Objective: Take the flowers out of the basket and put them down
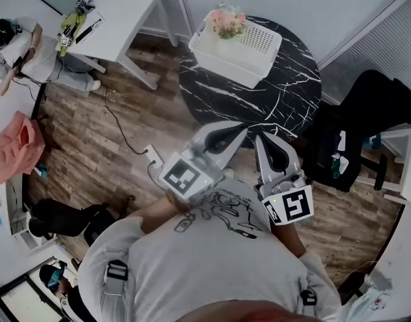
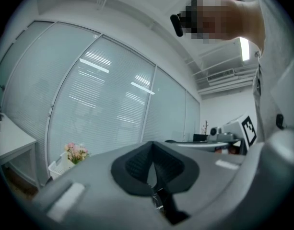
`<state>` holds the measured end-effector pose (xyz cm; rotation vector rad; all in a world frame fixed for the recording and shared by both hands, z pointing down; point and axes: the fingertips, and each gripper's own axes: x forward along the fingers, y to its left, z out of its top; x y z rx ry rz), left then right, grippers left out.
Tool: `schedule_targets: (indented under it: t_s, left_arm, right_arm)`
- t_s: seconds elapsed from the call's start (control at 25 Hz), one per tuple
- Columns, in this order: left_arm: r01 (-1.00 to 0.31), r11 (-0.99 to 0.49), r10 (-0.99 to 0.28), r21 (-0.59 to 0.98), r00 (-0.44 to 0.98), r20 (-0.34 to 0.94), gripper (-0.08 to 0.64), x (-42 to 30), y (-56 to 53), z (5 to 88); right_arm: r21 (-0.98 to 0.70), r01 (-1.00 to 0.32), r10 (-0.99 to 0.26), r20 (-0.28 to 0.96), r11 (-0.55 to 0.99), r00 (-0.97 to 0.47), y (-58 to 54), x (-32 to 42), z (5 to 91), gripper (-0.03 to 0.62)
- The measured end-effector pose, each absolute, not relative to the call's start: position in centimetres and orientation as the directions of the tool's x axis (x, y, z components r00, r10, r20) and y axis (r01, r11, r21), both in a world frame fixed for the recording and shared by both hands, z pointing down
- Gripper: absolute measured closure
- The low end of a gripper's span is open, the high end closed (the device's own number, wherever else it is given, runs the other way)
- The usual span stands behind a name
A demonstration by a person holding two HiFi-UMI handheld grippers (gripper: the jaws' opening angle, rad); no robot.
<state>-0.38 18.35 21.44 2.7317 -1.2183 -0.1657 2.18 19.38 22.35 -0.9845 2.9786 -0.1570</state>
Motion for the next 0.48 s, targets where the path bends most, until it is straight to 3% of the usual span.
schedule_targets:
  t_s: [0.48]
  left_arm:
    - [-0.711, -0.685, -0.724, 0.161, 0.688, -0.041, 0.558, -5.4, 10.5, 21.1]
  right_arm:
    - [-0.079, -0.622, -0.620, 0.050, 0.779, -0.783, 11.5, -3.0, 22.2, 0.588]
